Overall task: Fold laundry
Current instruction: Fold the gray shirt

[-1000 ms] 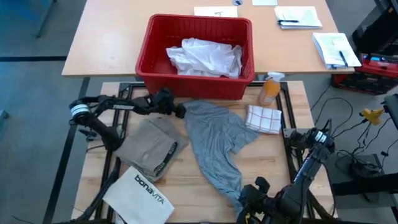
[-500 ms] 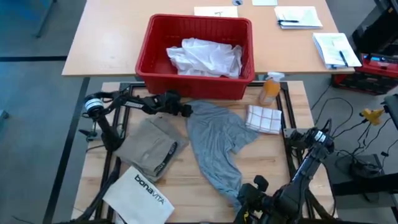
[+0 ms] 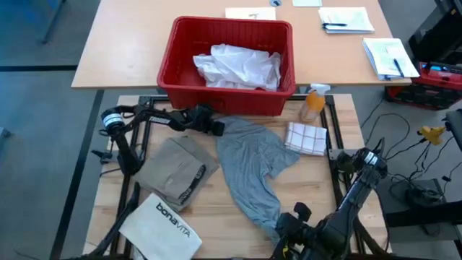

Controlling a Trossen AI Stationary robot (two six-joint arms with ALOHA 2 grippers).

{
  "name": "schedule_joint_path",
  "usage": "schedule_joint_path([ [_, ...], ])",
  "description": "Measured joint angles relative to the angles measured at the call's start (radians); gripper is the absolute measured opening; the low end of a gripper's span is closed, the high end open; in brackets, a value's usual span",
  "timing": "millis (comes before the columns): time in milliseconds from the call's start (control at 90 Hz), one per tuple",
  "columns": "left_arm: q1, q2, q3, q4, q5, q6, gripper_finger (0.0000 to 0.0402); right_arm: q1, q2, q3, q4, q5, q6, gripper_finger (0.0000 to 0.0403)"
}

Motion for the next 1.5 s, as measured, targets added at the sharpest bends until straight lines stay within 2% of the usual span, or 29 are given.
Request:
schedule_joint_path([
  [56, 0.0, -0.011, 0.0, 0.0, 0.002, 0.008, 0.002, 0.006, -0.001, 0.0, 0.009, 0.0, -0.032, 0.0],
  [189, 0.003, -0.075, 0.003, -0.049, 0.043, -0.01, 0.0003, 0.015, -0.011, 0.018, 0.029, -0.018, -0.129, 0.0],
  [300, -0.003, -0.218, 0.031, -0.155, 0.044, -0.012, 0.0001, 0.014, -0.041, 0.046, 0.032, -0.016, -0.196, 0.0],
  [400, -0.01, -0.37, 0.066, -0.253, 0.003, -0.014, 0.0001, 0.022, -0.079, 0.053, 0.036, 0.009, -0.306, 0.0],
  [533, 0.003, -0.533, 0.184, -0.413, -0.05, -0.023, 0.0, 0.042, -0.152, 0.053, 0.055, 0.007, -0.489, 0.0],
  [644, 0.008, -0.605, 0.34, -0.596, -0.155, 0.039, 0.0, 0.055, -0.232, 0.053, 0.129, 0.008, -0.688, 0.0],
  [722, 0.008, -0.616, 0.44, -0.718, -0.22, 0.067, 0.0, 0.056, -0.285, 0.054, 0.172, 0.027, -0.795, 0.0],
  [833, 0.008, -0.613, 0.545, -0.814, -0.281, 0.101, 0.0, 0.05, -0.342, 0.054, 0.164, 0.132, -0.8, 0.0],
  [911, 0.008, -0.607, 0.604, -0.833, -0.32, 0.109, 0.0, 0.04, -0.355, 0.054, 0.165, 0.133, -0.821, 0.0],
  [1000, 0.018, -0.595, 0.65, -0.865, -0.35, 0.128, 0.0, 0.031, -0.345, 0.052, 0.219, 0.044, -0.879, 0.0],
  [1100, 0.02, -0.581, 0.669, -0.885, -0.356, 0.129, 0.0, 0.012, -0.308, 0.053, 0.346, -0.156, -1.001, 0.0],
  [1133, 0.02, -0.577, 0.669, -0.891, -0.355, 0.129, 0.0, 0.005, -0.293, 0.055, 0.348, -0.218, -1.017, 0.0],
  [1167, 0.02, -0.573, 0.667, -0.896, -0.355, 0.129, 0.0, 0.0, -0.282, 0.062, 0.299, -0.233, -1.007, 0.0],
  [1222, 0.019, -0.567, 0.661, -0.9, -0.348, 0.128, 0.0, -0.002, -0.273, 0.076, 0.12, -0.148, -0.918, 0.0],
  [1300, 0.019, -0.566, 0.647, -0.905, -0.344, 0.127, 0.0, 0.0, -0.283, 0.086, -0.11, 0.067, -0.708, 0.0],
  [1333, 0.019, -0.566, 0.642, -0.903, -0.338, 0.122, 0.0, -0.002, -0.292, 0.085, -0.16, 0.148, -0.599, 0.0],
  [1367, 0.019, -0.566, 0.637, -0.9, -0.33, 0.117, 0.0, -0.006, -0.299, 0.083, -0.151, 0.184, -0.542, 0.0],
  [1411, 0.019, -0.567, 0.632, -0.899, -0.323, 0.114, 0.0, -0.016, -0.303, 0.082, -0.052, 0.141, -0.593, 0.0],
  [1500, 0.019, -0.567, 0.625, -0.9, -0.322, 0.113, 0.0, -0.027, -0.282, 0.072, 0.217, -0.085, -0.883, 0.0],
])
